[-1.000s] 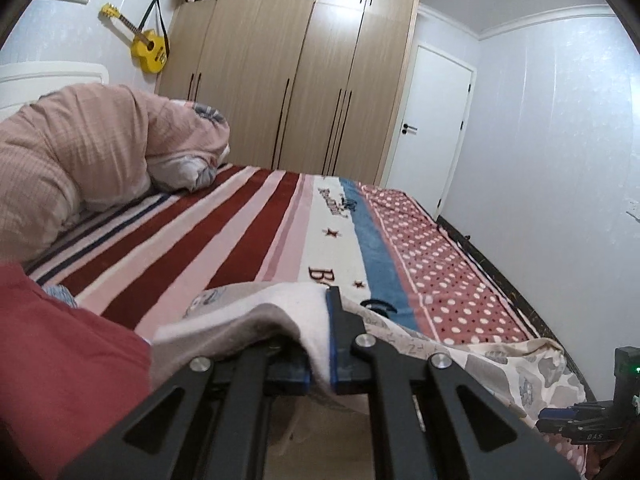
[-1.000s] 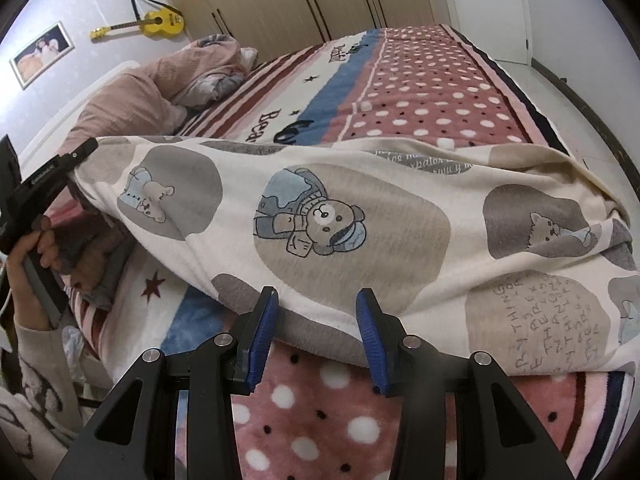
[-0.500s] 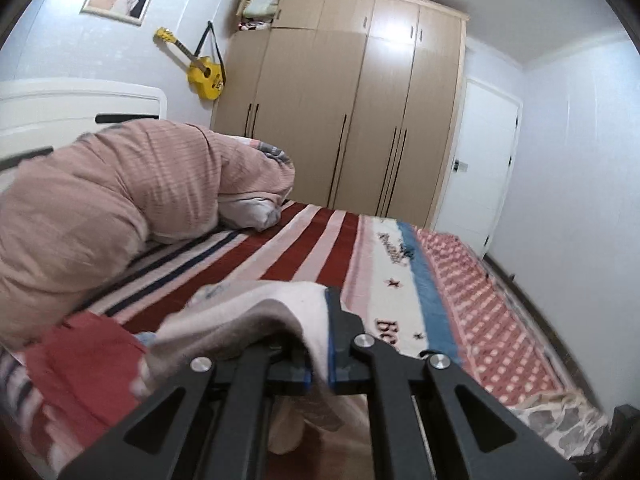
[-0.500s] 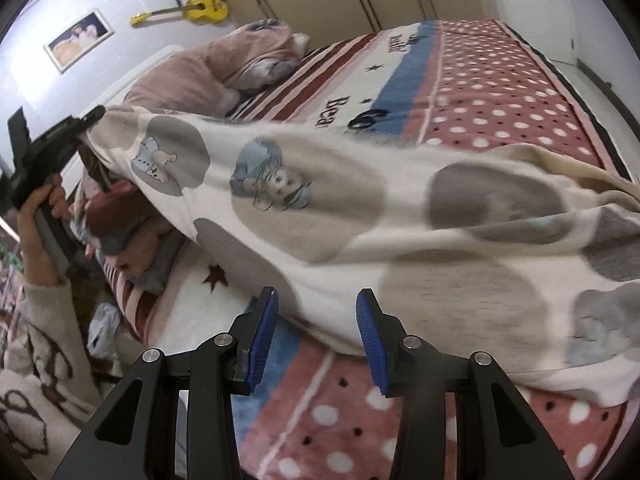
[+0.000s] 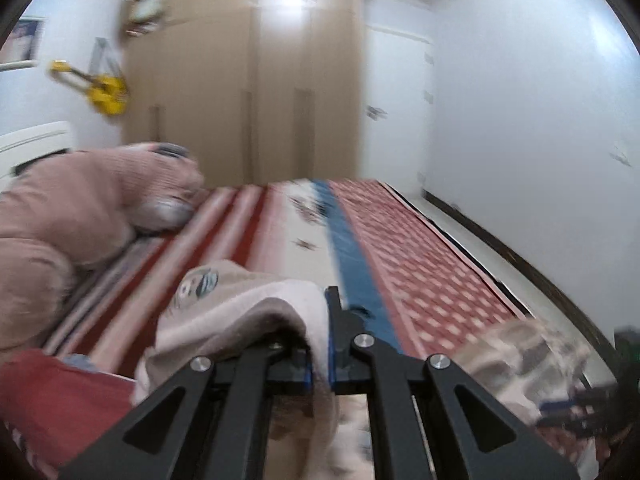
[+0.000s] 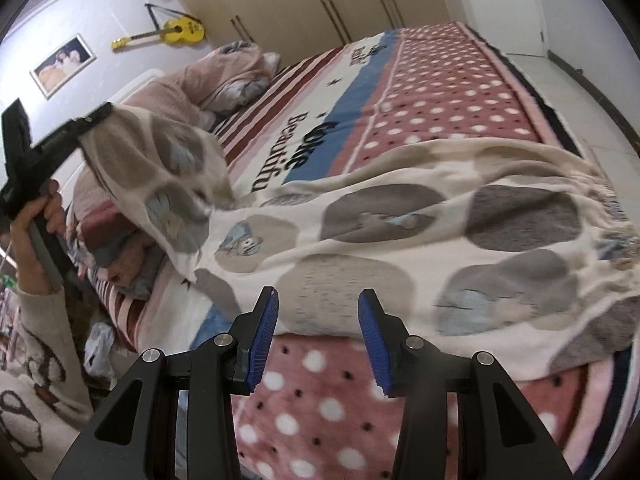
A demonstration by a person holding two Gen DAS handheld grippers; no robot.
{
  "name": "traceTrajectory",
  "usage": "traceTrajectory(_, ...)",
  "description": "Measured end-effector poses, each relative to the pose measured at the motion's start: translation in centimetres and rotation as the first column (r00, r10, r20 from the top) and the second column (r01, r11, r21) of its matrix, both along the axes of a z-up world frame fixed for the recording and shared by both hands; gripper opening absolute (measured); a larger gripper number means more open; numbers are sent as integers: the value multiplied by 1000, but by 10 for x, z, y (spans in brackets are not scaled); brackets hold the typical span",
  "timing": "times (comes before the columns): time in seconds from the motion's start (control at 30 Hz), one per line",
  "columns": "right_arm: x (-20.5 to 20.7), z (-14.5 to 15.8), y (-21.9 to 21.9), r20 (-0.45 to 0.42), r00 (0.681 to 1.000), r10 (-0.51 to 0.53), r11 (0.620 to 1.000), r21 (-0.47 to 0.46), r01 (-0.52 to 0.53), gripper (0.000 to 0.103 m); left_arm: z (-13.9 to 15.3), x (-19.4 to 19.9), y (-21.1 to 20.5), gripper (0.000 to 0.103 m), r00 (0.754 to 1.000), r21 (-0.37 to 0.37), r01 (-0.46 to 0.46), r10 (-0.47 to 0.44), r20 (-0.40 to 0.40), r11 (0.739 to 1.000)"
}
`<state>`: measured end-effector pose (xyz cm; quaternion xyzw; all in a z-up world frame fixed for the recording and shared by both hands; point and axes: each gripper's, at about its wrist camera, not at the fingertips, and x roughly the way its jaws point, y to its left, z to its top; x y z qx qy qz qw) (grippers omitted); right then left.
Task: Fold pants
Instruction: 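Fold the held edge over the pants with the left tool and release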
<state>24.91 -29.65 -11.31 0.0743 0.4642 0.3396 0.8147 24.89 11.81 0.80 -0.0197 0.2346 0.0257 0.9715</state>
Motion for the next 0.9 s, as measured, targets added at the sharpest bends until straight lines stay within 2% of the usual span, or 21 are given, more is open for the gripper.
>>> traceTrajectory(0.13, 1, 1, -21, 6, 999, -31, 999, 12, 31, 38, -55, 25, -63, 4, 979, 30, 143, -137, -150, 989)
traceTrajectory(0.23, 1, -1, -34, 7, 999, -44, 999, 13, 44, 38, -105, 33, -98, 4, 944, 27, 209, -195, -265, 977)
traceTrajectory(0.33, 1, -3, -41, 3, 998, -55, 998, 6, 55, 38, -138, 33, -118, 5, 910, 7, 262, -245, -333, 965)
traceTrajectory(0.37, 2, -4, -42, 2, 998, -59, 998, 3, 59, 38, -145, 31, -123, 8, 902, 5, 271, -252, -350, 963)
traceTrajectory(0.4, 2, -4, -42, 1, 998, -60, 998, 3, 60, 38, -149, 28, -125, 18, 894, 0, 284, -265, -361, 959)
traceTrajectory(0.43, 2, -4, -42, 0, 998, -60, 998, 2, 60, 38, -149, 24, -124, 34, 890, -12, 296, -280, -361, 955)
traceTrajectory(0.47, 2, -4, -42, 2, 998, -58, 998, 3, 58, 38, -146, 19, -120, 42, 887, -36, 308, -300, -351, 951)
traceTrajectory(0.5, 3, -4, -41, 4, 998, -56, 998, 3, 56, 38, -141, 12, -115, 55, 887, -59, 316, -317, -336, 947)
traceTrajectory(0.53, 3, -3, -39, 7, 998, -55, 998, 2, 55, 38, -134, 4, -108, 61, 891, -87, 320, -331, -311, 943)
traceTrajectory(0.6, 5, 0, -30, 15, 999, -49, 999, 4, 48, 40, -119, -13, -91, 65, 896, -122, 335, -356, -267, 934)
traceTrajectory(0.7, 7, 3, -10, 28, 999, -35, 999, 6, 35, 43, -102, -37, -63, 66, 920, -101, 307, -322, -223, 946)
traceTrajectory(0.83, 10, 5, 35, 61, 998, 6, 1000, -31, -4, 45, -107, -54, -26, 66, 941, -78, 237, -249, -230, 968)
traceTrajectory(0.9, 13, 3, 62, 77, 996, 34, 998, -63, -30, 54, -118, -57, -10, 66, 943, -82, 208, -222, -247, 975)
